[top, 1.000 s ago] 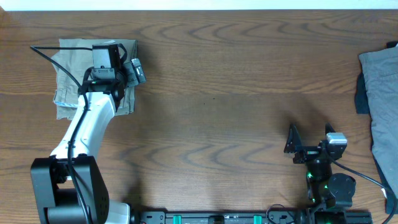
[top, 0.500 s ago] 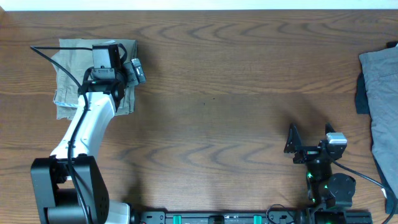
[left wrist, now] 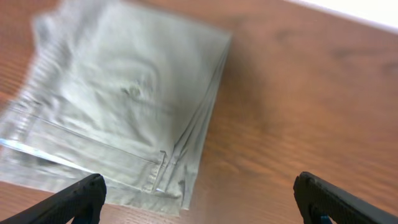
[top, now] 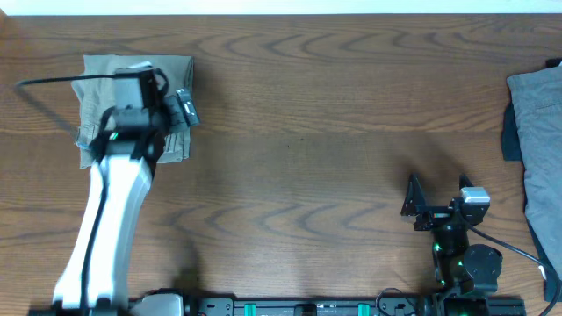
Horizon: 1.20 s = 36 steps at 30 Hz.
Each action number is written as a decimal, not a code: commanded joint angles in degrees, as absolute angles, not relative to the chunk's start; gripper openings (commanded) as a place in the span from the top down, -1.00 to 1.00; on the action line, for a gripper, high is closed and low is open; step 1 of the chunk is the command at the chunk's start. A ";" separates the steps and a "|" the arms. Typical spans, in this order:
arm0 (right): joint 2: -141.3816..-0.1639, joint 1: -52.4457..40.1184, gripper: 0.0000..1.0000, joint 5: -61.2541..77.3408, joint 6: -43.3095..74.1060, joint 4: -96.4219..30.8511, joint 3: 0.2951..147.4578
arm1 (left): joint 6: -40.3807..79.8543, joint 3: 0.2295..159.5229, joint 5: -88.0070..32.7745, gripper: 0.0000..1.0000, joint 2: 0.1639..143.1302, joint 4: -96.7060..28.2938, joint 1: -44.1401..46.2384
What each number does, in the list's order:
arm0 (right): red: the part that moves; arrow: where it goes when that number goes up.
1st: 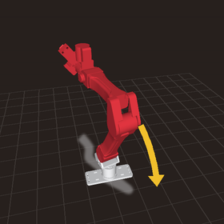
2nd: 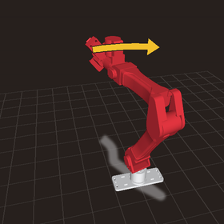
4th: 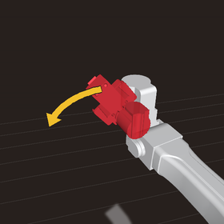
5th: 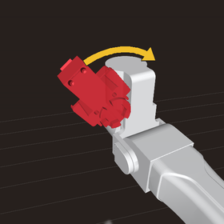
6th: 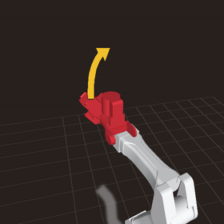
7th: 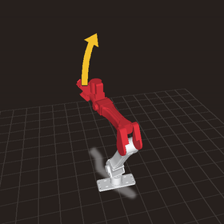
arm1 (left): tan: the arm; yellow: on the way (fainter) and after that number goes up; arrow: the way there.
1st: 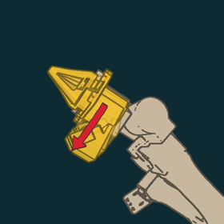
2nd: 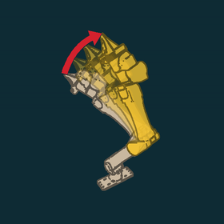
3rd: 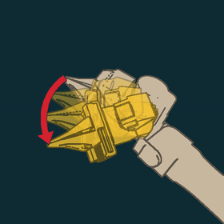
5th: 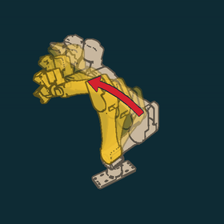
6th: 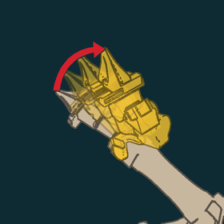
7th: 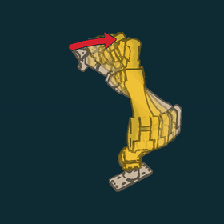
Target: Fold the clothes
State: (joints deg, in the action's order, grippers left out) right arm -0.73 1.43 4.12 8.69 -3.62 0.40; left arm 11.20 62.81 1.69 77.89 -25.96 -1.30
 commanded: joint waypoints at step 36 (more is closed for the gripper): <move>-0.34 1.87 -0.98 4.71 8.05 -3.88 0.32 | 15.38 5.65 1.85 -0.96 7.99 -2.07 -1.54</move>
